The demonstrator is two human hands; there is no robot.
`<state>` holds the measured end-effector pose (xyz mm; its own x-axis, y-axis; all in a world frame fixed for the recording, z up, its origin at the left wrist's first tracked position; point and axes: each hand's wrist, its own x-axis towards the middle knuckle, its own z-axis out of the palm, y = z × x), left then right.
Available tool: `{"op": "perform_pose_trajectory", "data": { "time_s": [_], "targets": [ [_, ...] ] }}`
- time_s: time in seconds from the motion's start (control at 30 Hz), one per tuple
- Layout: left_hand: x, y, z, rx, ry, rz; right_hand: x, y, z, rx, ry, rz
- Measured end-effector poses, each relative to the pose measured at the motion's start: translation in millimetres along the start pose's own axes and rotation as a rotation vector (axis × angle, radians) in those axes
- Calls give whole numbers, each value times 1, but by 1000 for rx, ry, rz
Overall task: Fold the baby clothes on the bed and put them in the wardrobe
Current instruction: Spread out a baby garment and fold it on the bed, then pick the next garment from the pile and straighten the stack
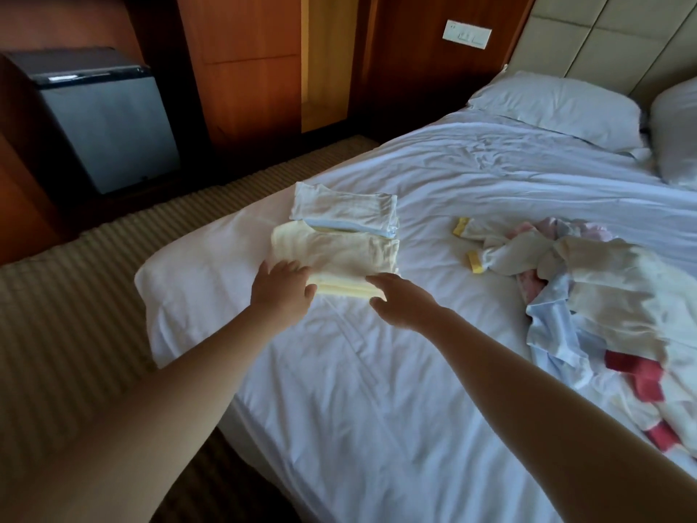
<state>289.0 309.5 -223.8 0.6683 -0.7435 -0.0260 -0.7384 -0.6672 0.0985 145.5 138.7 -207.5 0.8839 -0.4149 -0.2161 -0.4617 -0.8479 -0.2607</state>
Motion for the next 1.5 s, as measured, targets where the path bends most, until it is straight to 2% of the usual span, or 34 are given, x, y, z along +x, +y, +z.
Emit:
{"op": "perform_pose_trajectory", "data": {
  "time_s": [0.2, 0.37, 0.63, 0.87, 1.1, 1.5],
  "targets": [
    [-99, 58, -46, -173, 14, 110, -107, -9, -22, 32, 165, -17],
    [-161, 117, -65, -200, 41, 203, -194, 6, -33, 36, 266, -53],
    [-197, 234, -73, -210, 25, 363, -314, 89, -42, 15, 325, 34],
    [-204, 339, -72, -220, 27, 484, -386, 178, -65, 25, 386, 197],
    [-165, 392, -72, -211, 43, 529, -379, 238, -89, 37, 411, 316],
    [-50, 414, -28, -267, -9, 576, -256, 305, -105, 113, 418, 439]
  ]
}}
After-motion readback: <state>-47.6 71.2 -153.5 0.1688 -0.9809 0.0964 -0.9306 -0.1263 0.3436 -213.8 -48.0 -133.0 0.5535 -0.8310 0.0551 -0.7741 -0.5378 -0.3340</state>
